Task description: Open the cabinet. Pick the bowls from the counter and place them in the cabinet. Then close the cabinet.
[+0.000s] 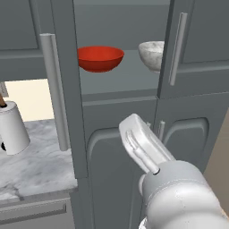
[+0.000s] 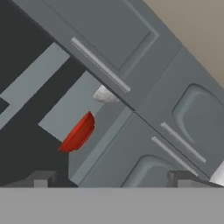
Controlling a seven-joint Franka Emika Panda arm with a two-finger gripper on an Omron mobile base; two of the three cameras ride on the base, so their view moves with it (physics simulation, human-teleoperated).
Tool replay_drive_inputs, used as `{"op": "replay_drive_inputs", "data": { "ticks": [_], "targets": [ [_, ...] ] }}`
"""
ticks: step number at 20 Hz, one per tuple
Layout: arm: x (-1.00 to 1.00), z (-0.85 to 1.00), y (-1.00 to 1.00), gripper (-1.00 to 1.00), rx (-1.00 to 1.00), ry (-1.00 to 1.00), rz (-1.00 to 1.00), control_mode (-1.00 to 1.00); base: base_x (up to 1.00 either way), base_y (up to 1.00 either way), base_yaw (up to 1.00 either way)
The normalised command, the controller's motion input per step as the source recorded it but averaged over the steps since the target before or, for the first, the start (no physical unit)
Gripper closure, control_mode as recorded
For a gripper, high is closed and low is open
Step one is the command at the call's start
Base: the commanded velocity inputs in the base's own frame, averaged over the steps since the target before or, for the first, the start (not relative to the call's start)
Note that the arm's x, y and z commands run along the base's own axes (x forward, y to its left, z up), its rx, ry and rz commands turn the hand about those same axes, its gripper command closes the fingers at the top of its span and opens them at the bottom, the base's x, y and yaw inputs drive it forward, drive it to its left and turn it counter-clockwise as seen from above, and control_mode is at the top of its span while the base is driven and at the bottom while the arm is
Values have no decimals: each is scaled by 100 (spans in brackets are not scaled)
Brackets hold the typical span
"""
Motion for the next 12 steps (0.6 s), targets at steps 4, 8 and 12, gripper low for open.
{"op": "replay_drive_inputs", "data": {
  "ticks": [4, 8, 12],
  "targets": [
    [-17, 6, 17, -100, -8, 0, 0, -100, 0, 0, 0],
    [-12, -5, -2, -100, 0, -2, 1, -100, 0, 0, 0],
    [-36, 19, 43, -100, -32, -20, 3, -100, 0, 0, 0]
  ]
}}
